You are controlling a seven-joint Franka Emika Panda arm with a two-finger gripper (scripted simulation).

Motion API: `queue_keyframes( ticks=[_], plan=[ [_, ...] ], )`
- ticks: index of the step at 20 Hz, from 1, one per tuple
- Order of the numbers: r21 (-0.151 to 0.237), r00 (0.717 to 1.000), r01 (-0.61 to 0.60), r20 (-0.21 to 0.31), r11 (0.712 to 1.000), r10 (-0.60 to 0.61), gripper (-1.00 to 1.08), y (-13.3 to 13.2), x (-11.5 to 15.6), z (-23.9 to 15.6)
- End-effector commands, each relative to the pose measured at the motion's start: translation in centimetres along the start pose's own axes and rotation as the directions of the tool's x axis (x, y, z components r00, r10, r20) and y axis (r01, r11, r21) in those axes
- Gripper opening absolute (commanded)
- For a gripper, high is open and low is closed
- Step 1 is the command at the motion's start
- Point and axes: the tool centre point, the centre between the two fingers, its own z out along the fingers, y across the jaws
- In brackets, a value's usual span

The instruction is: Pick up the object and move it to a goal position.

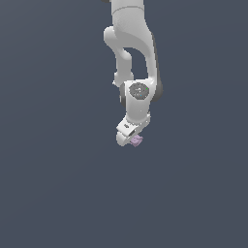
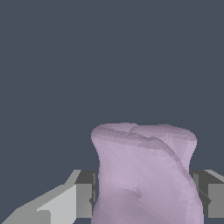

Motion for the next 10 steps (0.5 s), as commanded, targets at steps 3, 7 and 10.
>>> queue_keyframes(
  ticks=[3, 7, 10],
  plan=[
    [0.0, 1.0, 0.001, -0.001, 1.0, -0.001, -1.0, 0.2, 1.7, -2.0],
    [0.0, 1.0, 0.001, -0.001, 1.0, -0.001, -1.0, 0.5, 3.7, -4.3],
    [0.0, 1.0, 0.001, -0.001, 1.0, -0.001, -1.0, 0.8, 5.4, -6.3]
  ],
)
